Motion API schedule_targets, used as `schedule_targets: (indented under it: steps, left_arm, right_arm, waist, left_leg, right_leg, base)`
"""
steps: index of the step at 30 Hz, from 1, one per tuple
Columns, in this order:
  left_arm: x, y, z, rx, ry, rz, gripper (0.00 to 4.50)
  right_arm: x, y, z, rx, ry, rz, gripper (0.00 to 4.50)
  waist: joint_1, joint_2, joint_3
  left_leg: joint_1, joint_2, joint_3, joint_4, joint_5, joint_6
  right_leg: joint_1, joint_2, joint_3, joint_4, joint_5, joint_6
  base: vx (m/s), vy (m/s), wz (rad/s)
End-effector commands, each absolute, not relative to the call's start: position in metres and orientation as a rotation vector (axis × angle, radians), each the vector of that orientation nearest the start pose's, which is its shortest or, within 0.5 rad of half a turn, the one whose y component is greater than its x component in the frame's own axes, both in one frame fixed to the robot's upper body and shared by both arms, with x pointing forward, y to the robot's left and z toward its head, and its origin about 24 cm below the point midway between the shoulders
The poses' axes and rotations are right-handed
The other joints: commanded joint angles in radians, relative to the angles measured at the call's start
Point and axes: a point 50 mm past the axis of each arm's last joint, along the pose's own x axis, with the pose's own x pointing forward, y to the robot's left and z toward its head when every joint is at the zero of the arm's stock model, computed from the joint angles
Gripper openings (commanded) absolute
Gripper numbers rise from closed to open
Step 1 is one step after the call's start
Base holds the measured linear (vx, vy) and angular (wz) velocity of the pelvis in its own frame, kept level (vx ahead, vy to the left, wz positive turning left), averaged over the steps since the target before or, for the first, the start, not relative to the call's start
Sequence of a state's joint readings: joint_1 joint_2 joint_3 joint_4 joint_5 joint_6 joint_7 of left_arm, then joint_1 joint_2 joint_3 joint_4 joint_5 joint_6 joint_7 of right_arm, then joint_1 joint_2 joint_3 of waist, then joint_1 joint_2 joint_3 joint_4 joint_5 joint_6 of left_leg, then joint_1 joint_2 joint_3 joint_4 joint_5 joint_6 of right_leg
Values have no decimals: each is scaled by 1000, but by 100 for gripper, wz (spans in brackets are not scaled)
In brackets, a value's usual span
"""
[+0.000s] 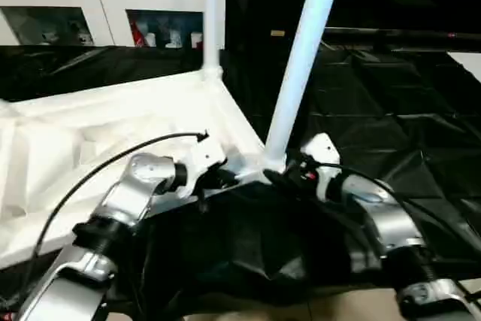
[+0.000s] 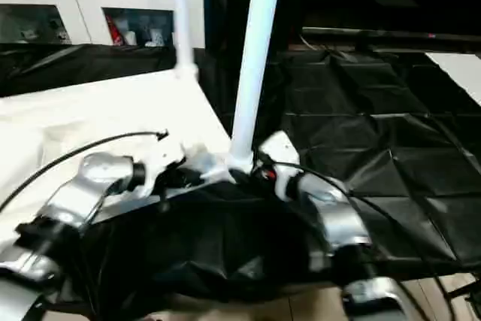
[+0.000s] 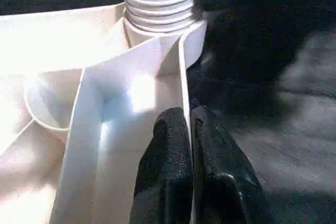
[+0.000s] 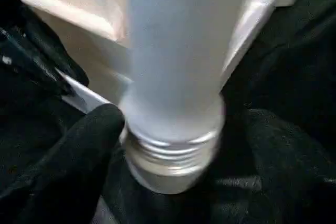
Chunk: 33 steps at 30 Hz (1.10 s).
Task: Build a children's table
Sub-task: Rotate leg to tighten
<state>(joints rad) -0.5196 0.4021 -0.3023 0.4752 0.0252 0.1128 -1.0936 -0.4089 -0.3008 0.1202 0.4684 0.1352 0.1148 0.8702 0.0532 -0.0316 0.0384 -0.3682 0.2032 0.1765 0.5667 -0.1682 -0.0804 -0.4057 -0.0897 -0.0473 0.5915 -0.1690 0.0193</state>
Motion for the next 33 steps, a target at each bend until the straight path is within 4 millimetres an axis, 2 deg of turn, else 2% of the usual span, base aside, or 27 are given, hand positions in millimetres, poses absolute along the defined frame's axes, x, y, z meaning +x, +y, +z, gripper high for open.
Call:
schedule_targets:
  steps: [1, 4, 10, 14, 15, 19, 21, 23, 24, 26, 33]
  left_arm:
    - [292, 134, 30, 441, 499, -1354, 0]
    - [286, 135, 34, 434, 490, -1405, 0]
    - [278, 141, 37, 433, 508, -1465, 0]
    - [276, 142, 38, 428, 513, -1477, 0]
    - [275, 143, 38, 425, 516, -1482, 0]
    - [275, 145, 40, 425, 523, -1486, 0]
    - [274, 146, 40, 426, 525, -1485, 0]
    - [274, 147, 40, 425, 528, -1484, 0]
    - [274, 147, 40, 424, 530, -1483, 0]
    - [273, 147, 40, 421, 534, -1484, 0]
    - [273, 152, 41, 398, 540, -1454, 0]
  right_arm:
    - [301, -150, 41, -114, 288, 994, 440]
    - [294, -151, 40, -132, 320, 1069, 440]
    - [286, -150, 40, -151, 352, 1172, 440]
    - [287, -148, 41, -155, 340, 1180, 412]
    - [288, -148, 43, -152, 339, 1186, 397]
    - [289, -147, 45, -156, 332, 1202, 369]
    - [289, -147, 45, -156, 333, 1209, 344]
    - [288, -146, 45, -154, 334, 1215, 344]
    - [288, -146, 45, -153, 334, 1218, 321]
    - [288, -145, 45, -150, 331, 1223, 313]
    - [284, -126, 36, -102, 316, 1247, 283]
  waist:
    - [1, -1, -45]
    - [4, 0, -47]
    - [8, -2, -49]
    - [9, -1, -51]
    - [9, -6, -50]
    - [10, -5, -52]
    - [10, -4, -52]
    - [9, -5, -51]
    - [10, -4, -51]
    - [10, -4, -52]
    - [6, 0, -53]
  left_leg:
    - [8, 25, -4, -76, -376, 12]
    - [7, 27, -2, -75, -351, 14]
    - [6, 26, 1, -73, -316, 22]
    - [9, 26, 3, -69, -286, 25]
    - [8, 25, 3, -69, -283, 27]
    - [8, 25, 4, -66, -254, 33]
    - [9, 25, 5, -66, -252, 35]
    - [9, 25, 5, -66, -258, 33]
    - [10, 25, 5, -66, -263, 30]
    - [10, 25, 4, -66, -261, 28]
    - [9, 23, 5, -64, -250, 28]
  right_leg:
    - [30, -42, 32, -85, -404, -164]
    - [32, -40, 33, -77, -350, -181]
    - [37, -41, 33, -71, -298, -197]
    - [37, -38, 33, -64, -248, -213]
    - [38, -38, 33, -63, -245, -214]
    - [42, -39, 32, -58, -212, -224]
    - [42, -39, 32, -58, -213, -225]
    - [42, -39, 32, -59, -222, -223]
    - [41, -39, 32, -60, -231, -221]
    - [42, -39, 33, -59, -226, -221]
    - [44, -38, 32, -54, -195, -234]
  base:
    - [0, 0, 0]
    - [0, 0, 0]
    - [0, 0, 0]
    - [0, 0, 0]
    - [0, 0, 0]
    - [0, 0, 0]
    - [0, 0, 0]
    - [0, 0, 0]
    - [0, 0, 0]
    - [0, 0, 0]
    - [0, 0, 0]
